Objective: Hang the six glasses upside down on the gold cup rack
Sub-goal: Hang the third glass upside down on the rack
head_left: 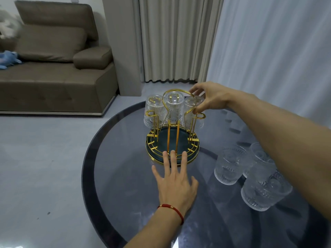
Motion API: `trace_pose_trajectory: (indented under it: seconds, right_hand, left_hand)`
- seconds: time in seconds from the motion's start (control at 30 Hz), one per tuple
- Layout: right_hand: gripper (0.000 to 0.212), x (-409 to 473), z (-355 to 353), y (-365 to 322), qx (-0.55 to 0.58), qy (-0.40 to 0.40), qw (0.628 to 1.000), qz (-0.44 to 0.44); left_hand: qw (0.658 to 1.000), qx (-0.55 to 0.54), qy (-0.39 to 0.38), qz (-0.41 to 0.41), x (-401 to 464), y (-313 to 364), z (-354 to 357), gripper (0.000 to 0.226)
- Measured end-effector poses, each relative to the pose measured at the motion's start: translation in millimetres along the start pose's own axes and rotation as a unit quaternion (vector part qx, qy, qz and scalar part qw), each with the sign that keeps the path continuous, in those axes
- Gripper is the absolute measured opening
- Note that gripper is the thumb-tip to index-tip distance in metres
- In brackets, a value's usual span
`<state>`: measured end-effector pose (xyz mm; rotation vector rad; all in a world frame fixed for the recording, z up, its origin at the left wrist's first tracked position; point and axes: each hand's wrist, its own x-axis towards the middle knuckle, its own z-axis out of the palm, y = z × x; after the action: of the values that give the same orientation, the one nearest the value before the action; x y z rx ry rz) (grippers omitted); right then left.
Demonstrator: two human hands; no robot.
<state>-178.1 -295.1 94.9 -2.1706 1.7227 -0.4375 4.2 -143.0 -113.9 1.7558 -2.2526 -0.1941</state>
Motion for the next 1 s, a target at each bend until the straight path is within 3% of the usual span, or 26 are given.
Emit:
trace_pose_trajectory:
  seconds: [0.43, 0.6, 0.7, 0.9, 1.0]
  right_hand:
    - [0.084, -9.5, 12.1, 14.2, 0.063, -0.008, 0.998, 0.002]
    - [0.059, -60.4, 16.2, 24.3, 0.012, 0.096, 0.995, 0.019]
    - [0.046, -107.0, 23.5, 27.9, -0.039, 0.111, 0.993, 0.029]
    - [0.105, -175.0, 55.6, 26.4, -0.178, 0.036, 0.978, 0.097]
    - [0.103, -184.4, 72.5, 27.3, -0.281, 0.000, 0.954, 0.106]
  left_hand:
    - [1.000, 0.003, 0.002, -0.010, -0.6, 3.1, -5.7, 0.076]
    - [1.000, -0.005, -0.014, -0.006, -2.3, 8.1, -15.6, 0.078]
    - [0.999, -0.027, -0.015, -0.008, -6.5, 12.5, -24.9, 0.077]
    - [0.994, -0.078, 0.071, -0.011, -15.1, 18.4, -46.2, 0.057]
    - [0.988, -0.111, 0.105, 0.027, -14.0, 18.2, -48.8, 0.048]
